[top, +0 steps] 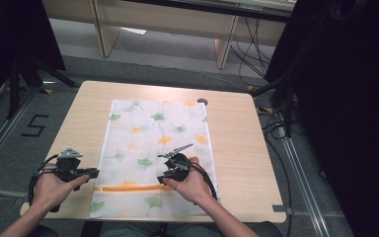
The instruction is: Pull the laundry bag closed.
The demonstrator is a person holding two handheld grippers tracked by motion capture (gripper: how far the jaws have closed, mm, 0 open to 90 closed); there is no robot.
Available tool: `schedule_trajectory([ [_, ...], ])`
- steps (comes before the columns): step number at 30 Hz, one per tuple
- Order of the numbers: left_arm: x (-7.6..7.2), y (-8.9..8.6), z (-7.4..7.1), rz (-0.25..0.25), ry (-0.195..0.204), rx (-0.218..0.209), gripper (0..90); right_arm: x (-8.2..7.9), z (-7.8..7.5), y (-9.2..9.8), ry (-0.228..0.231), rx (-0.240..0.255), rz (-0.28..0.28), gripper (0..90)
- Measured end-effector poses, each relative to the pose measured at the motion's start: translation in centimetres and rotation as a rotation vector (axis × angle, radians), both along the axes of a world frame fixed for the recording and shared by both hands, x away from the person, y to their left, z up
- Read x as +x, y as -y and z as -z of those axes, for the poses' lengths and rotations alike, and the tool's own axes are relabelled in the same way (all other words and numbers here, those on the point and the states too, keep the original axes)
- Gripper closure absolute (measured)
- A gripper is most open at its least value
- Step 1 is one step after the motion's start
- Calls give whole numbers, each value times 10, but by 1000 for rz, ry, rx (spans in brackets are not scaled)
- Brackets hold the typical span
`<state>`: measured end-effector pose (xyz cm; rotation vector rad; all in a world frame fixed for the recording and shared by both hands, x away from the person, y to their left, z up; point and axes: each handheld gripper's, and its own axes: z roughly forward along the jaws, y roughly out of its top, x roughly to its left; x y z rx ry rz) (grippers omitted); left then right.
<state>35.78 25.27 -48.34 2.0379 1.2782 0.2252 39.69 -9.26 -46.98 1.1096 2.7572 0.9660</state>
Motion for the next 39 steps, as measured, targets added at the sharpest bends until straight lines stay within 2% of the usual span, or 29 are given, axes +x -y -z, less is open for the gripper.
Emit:
schedule_trajectory([
  [1,0,3,1,-33,14,-10,810,0,-1,1,6,-41,-8,656],
  [2,1,3,0,-21,7,17,816,-2,-1,-5,-20,-4,12,655],
  [3,1,3,0,-17,3,21,824,-3,-1,-7,-23,-4,18,654],
  [4,2,5,1,-23,0,19,831,-2,1,-10,-5,7,6,653],
  [8,4,8,2,-15,-12,40,852,-4,-1,-22,-25,4,-5,653],
  [9,4,8,3,-8,-18,36,860,-6,-3,-23,-37,-48,-15,655],
  [10,4,9,3,-2,-25,34,867,-6,-4,-26,-44,-39,-9,656],
  [11,5,10,3,-11,-23,39,878,-6,-4,-29,-38,-52,-6,660],
  [12,5,9,3,10,-40,49,888,-9,-5,-39,-67,-5,24,665],
  [14,5,10,3,2,-43,53,893,-9,-6,-50,-76,1,20,671],
  [18,6,10,4,7,-56,60,894,-13,-8,-79,-86,11,-32,673],
  [21,6,10,6,12,-73,69,894,-16,-6,-100,-105,8,-47,673],
  [22,6,9,5,28,-79,72,894,-16,-5,-107,-110,8,-58,673],
  [24,5,10,7,6,-73,63,894,-15,-1,-119,-101,5,-81,673],
  [25,6,9,7,29,-91,69,894,-16,0,-123,-114,4,-81,673],
  [28,5,10,8,32,-106,72,894,-17,5,-139,-114,-14,-107,671],
  [31,3,8,7,28,-114,94,894,-20,8,-151,-122,-23,-115,665],
  [33,3,6,8,39,-129,91,894,-21,10,-158,-135,-18,-114,657],
  [35,2,6,9,34,-130,93,894,-21,13,-164,-128,-26,-113,651],
  [39,0,6,9,53,-145,103,894,-23,16,-175,-127,-31,-121,644],
])
